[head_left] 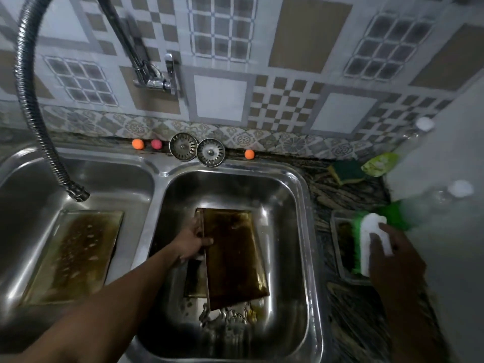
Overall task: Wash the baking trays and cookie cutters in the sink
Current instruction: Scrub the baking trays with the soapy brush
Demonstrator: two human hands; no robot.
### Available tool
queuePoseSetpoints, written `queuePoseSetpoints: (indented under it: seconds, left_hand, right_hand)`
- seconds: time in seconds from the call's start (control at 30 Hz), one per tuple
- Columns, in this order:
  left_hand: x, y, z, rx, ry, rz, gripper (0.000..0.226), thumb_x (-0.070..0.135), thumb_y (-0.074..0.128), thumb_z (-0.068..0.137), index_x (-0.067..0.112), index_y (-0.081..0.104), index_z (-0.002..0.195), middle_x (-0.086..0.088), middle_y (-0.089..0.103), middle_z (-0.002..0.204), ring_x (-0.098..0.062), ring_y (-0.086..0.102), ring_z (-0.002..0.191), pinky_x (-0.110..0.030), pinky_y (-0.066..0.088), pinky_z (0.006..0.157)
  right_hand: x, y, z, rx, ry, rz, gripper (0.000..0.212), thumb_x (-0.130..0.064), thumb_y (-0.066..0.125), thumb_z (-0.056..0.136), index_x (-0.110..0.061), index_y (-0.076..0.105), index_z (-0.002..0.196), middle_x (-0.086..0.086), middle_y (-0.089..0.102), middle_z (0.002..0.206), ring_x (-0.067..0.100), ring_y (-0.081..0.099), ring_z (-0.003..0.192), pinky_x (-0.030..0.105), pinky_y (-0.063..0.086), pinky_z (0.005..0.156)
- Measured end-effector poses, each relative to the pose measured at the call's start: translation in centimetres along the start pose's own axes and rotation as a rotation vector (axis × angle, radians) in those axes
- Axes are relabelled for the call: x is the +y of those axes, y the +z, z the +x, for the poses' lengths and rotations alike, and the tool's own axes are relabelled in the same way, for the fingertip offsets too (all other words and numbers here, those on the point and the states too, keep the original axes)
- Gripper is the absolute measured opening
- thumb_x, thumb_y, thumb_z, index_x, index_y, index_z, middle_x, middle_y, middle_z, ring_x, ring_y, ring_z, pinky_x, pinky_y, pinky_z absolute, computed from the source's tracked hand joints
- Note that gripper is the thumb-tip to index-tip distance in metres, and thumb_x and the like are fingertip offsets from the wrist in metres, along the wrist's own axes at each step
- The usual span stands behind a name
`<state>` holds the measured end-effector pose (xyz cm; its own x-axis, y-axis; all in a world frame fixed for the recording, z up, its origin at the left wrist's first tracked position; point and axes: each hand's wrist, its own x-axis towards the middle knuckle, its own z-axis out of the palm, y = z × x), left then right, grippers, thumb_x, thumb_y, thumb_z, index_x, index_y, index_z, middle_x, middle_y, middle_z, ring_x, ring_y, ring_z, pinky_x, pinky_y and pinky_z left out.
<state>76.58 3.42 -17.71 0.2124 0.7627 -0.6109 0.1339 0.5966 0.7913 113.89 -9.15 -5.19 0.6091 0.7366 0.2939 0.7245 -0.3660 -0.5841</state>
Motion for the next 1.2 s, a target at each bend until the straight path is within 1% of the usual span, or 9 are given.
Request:
queuePoseSetpoints:
  seconds: [0.1,0.17,0.23,0.4,0.5,0.63,0.9,1.07,1.2]
  left_hand:
    - [0.4,1.1,-1.5,0.108,0.115,0.050,0.052,-0.005,0.067,0.086,0.036,0.053,0.114,0.003,0.065,0.104,-0.020,0.067,0.094,-0.034,0.061,0.069]
    - [0.8,1.2,-2.1,0.168,0.232,0.142,0.061,-0.001,0.060,0.091,0.031,0.042,0.140,0.013,0.057,0.120,-0.011,0.060,0.108,-0.025,0.053,0.083]
    - [0.9,0.8,-2.6,0.197,0.392,0.291,0.071,0.002,0.051,0.098,0.028,0.018,0.155,0.018,0.043,0.134,-0.001,0.048,0.116,-0.025,0.040,0.099]
    - [1.6,-0.4,-3.1,0.222,0.449,0.430,0.044,0.007,0.039,0.102,0.045,0.051,0.121,0.004,0.056,0.131,-0.009,0.054,0.117,-0.045,0.047,0.105]
    - [1.9,-0.6,-3.7,0.282,0.497,0.422,0.038,0.013,0.041,0.103,0.035,0.046,0.133,0.004,0.056,0.127,-0.008,0.055,0.110,-0.041,0.050,0.101]
    - [2.0,-0.9,-4.0,0.272,0.448,0.472,0.081,0.002,0.063,0.089,0.036,0.025,0.152,0.008,0.043,0.134,-0.008,0.043,0.123,-0.035,0.041,0.105]
    - [3.4,-0.8,-6.4,0.344,0.798,0.793,0.057,-0.005,0.060,0.088,0.028,0.057,0.134,0.005,0.051,0.116,-0.010,0.057,0.101,-0.035,0.055,0.091]
    - [5.3,-1.2,-8.3,0.404,0.914,0.988,0.102,0.001,0.078,0.067,0.040,0.033,0.149,-0.003,0.050,0.129,-0.024,0.065,0.096,-0.035,0.058,0.072]
    - [7.6,-0.4,-10.7,0.428,0.953,0.724,0.089,-0.007,0.062,0.076,0.034,0.035,0.150,-0.006,0.048,0.139,-0.022,0.057,0.116,-0.036,0.051,0.098]
  right_hand:
    - [0.4,0.3,-0.2,-0.022,-0.001,0.017,0.042,-0.030,0.056,0.087,-0.001,0.068,0.115,0.023,0.067,0.115,0.039,0.063,0.102,0.040,0.047,0.090]
    - [0.6,0.6,-0.3,-0.031,0.003,0.035,0.029,-0.014,0.066,0.089,0.002,0.069,0.113,0.025,0.067,0.114,0.039,0.063,0.102,0.032,0.042,0.088]
    - [0.7,0.8,-0.3,-0.066,0.016,0.063,0.026,-0.005,0.067,0.089,0.002,0.068,0.114,0.024,0.067,0.115,0.039,0.063,0.104,0.029,0.039,0.088]
    - [0.9,1.2,-0.1,-0.158,0.054,0.102,0.026,-0.003,0.064,0.090,0.002,0.067,0.116,0.022,0.065,0.120,0.035,0.061,0.109,0.024,0.036,0.092]
    - [1.7,1.9,-0.1,-0.221,0.078,0.111,0.028,-0.007,0.062,0.092,0.000,0.066,0.119,0.022,0.063,0.124,0.035,0.059,0.113,0.028,0.038,0.095]
    - [1.9,2.0,-0.1,-0.234,0.082,0.124,0.029,-0.007,0.062,0.092,0.000,0.066,0.120,0.021,0.063,0.123,0.034,0.059,0.113,0.028,0.039,0.094]
    - [-1.5,-1.5,0.5,-0.003,-0.077,0.181,0.032,-0.019,0.062,0.093,-0.001,0.066,0.120,0.022,0.064,0.121,0.037,0.061,0.109,0.031,0.040,0.094]
    - [-5.9,-3.8,0.2,0.172,-0.234,0.294,0.033,-0.016,0.058,0.092,0.005,0.066,0.116,0.025,0.065,0.117,0.037,0.063,0.106,0.005,0.034,0.096]
    - [-9.5,-3.9,0.2,0.209,-0.262,0.394,0.026,-0.015,0.063,0.093,-0.002,0.068,0.115,0.016,0.067,0.117,0.027,0.063,0.107,0.015,0.041,0.097]
